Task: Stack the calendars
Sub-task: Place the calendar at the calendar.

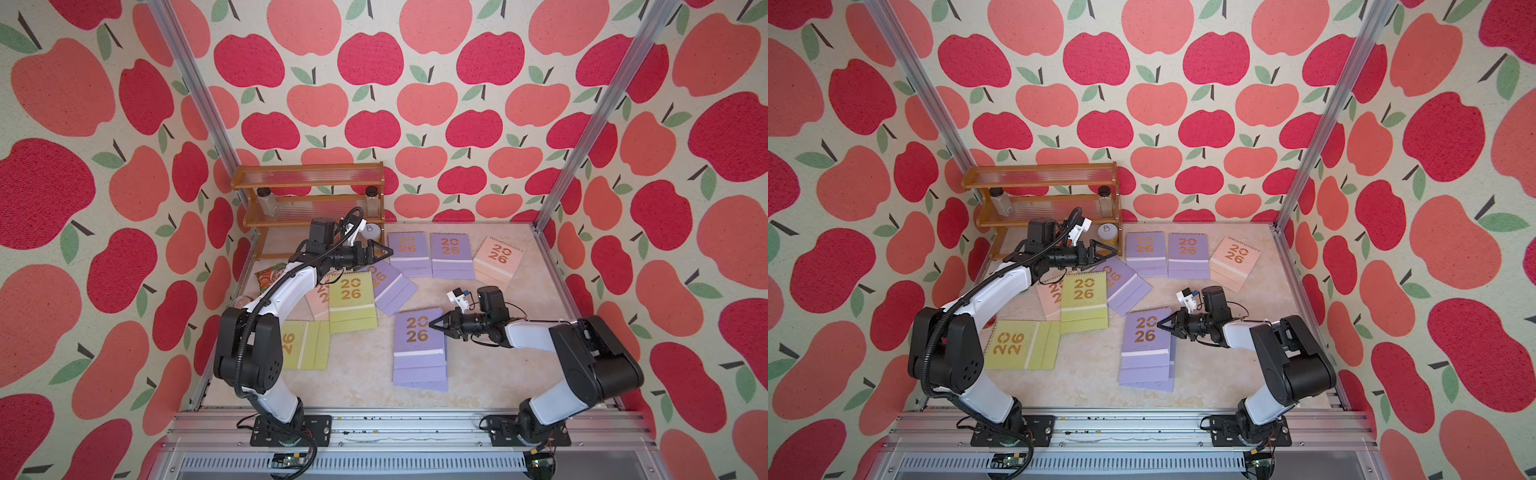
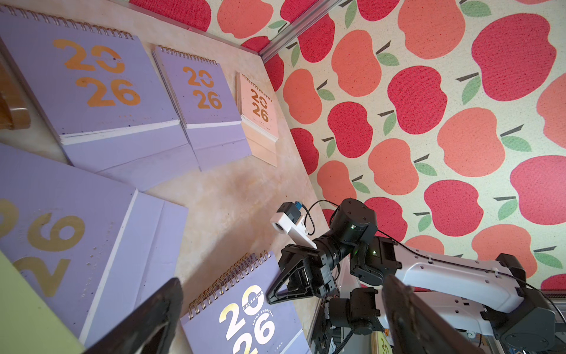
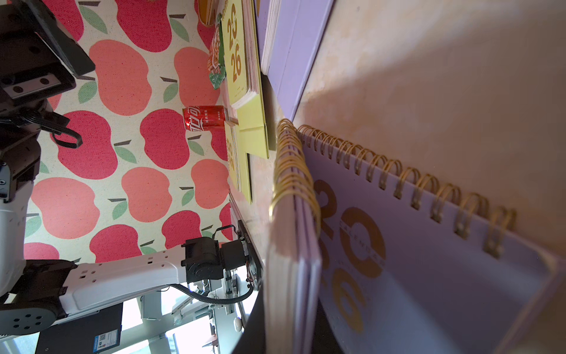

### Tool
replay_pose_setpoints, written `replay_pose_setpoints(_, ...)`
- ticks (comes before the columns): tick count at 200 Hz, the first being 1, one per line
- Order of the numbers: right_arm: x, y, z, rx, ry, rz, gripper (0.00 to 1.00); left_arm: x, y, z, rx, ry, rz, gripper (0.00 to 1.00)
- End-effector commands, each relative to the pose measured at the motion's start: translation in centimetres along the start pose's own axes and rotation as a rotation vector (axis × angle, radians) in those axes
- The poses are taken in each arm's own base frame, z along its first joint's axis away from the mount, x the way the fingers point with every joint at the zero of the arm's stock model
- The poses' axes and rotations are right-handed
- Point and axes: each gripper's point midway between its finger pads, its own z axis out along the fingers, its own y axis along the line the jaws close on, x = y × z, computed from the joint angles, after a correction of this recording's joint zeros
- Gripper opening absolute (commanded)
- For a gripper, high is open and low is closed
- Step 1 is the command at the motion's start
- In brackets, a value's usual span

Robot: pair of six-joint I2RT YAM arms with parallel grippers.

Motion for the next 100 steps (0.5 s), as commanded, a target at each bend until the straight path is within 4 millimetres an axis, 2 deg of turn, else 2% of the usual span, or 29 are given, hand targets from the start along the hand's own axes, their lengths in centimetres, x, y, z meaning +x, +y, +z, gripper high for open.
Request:
replay_pose_setpoints(1,0.5,-0.6,-0.5,0.03,0.011,-0.003,0.0,-0.1,-0.4,0.5,0.022,0.013,0.001,1.0)
replay_pose_setpoints(52,0.8,-1.8,-0.4,0.064,0.01,0.005,0.0,-0.1,-0.5,0.7,0.025,0.018,-0.001,0.99)
replay_pose_setpoints(74,1.2,-2.7,-0.6,0.112,0.014,0.005,0.06,0.0,-0.4,0.7,0.023,0.02,-0.001,0.99)
replay_pose_setpoints(100,1.5,-3.7,-0.9,0.166,0.012,0.002,0.2,0.1,-0.3,0.8,0.02,0.023,-0.003,0.99)
